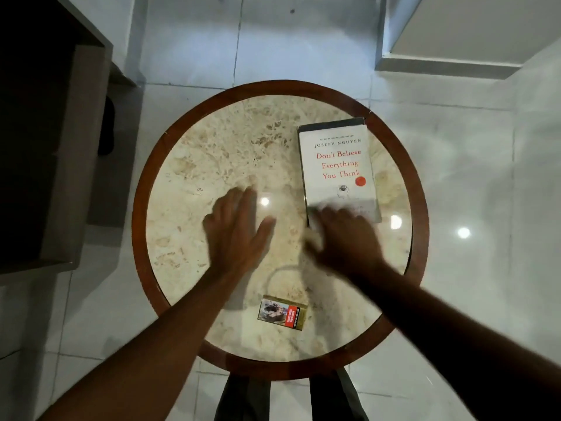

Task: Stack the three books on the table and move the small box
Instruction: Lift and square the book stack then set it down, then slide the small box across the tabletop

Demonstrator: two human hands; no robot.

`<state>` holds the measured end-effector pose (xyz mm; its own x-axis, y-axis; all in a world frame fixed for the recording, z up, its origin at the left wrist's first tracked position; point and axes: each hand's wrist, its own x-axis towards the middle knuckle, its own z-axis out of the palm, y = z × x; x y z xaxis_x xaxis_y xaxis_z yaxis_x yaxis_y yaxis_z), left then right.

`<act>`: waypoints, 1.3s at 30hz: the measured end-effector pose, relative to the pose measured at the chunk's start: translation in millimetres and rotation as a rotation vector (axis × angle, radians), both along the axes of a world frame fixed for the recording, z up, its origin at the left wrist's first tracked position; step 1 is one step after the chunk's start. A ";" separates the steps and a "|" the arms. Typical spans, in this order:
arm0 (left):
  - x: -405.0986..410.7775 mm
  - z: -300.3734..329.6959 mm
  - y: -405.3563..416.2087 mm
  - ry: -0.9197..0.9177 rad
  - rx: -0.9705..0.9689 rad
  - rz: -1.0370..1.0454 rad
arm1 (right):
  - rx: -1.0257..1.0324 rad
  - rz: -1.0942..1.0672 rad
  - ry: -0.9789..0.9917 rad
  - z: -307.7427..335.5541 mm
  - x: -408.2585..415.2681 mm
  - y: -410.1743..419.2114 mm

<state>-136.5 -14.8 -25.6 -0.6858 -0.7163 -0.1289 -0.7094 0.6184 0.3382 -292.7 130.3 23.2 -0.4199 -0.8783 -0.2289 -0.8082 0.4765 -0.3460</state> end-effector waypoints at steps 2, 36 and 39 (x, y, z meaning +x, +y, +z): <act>41.7 -15.0 -3.3 -0.246 -0.020 -0.081 | 0.187 0.310 -0.033 -5.8 59.2 19.7; 75.3 -56.1 -6.9 -0.182 -0.087 -0.167 | 0.005 -0.144 -0.113 -52.4 4.6 -264.2; 77.9 -58.6 -6.2 -0.196 -0.106 -0.168 | 0.005 -0.146 -0.124 -52.4 7.1 -262.4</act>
